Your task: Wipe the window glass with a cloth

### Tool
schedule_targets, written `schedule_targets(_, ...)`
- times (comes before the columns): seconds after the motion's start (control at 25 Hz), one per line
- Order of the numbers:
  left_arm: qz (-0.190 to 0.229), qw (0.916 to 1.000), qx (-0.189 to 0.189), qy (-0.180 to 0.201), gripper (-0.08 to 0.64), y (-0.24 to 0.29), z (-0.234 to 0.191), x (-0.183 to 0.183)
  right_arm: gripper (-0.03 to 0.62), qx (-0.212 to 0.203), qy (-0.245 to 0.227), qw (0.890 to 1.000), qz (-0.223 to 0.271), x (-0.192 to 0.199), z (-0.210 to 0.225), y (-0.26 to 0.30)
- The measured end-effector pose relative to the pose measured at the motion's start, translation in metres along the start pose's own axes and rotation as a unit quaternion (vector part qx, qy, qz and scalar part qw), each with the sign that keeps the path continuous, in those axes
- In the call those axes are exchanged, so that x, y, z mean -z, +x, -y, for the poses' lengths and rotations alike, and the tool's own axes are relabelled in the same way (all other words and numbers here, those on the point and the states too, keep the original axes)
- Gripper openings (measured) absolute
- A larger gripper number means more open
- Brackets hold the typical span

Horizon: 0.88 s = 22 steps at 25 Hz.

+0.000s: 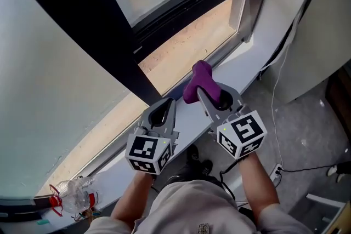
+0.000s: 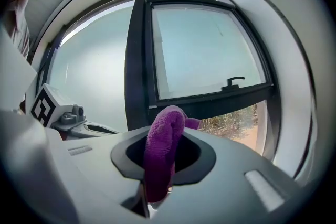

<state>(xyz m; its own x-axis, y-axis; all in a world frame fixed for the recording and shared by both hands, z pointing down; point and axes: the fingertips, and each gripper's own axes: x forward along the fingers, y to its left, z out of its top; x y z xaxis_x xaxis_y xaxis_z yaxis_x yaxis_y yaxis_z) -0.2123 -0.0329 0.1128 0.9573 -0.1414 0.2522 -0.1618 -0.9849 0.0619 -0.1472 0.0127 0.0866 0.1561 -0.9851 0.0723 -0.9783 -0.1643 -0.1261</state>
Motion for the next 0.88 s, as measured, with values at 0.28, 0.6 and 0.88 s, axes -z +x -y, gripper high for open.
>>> schedule_targets(0.28, -0.017, 0.9981, -0.033, -0.048, 0.000, 0.031, -0.045, 0.035, 0.086, -0.062, -0.067, 0.995, -0.044, 0.026, 0.004, 0.095)
schedule_targets(0.6, -0.033, 0.9931, -0.102, -0.049, 0.000, 0.045, -0.075, 0.055, 0.084, -0.200, -0.087, 0.974, -0.067, 0.070, -0.015, 0.185)
schedule_targets(0.88, -0.040, 0.9767, -0.194, -0.081, 0.000, 0.071, -0.095, 0.081, 0.084, -0.297, -0.092, 0.950, -0.033, 0.099, -0.029, 0.243)
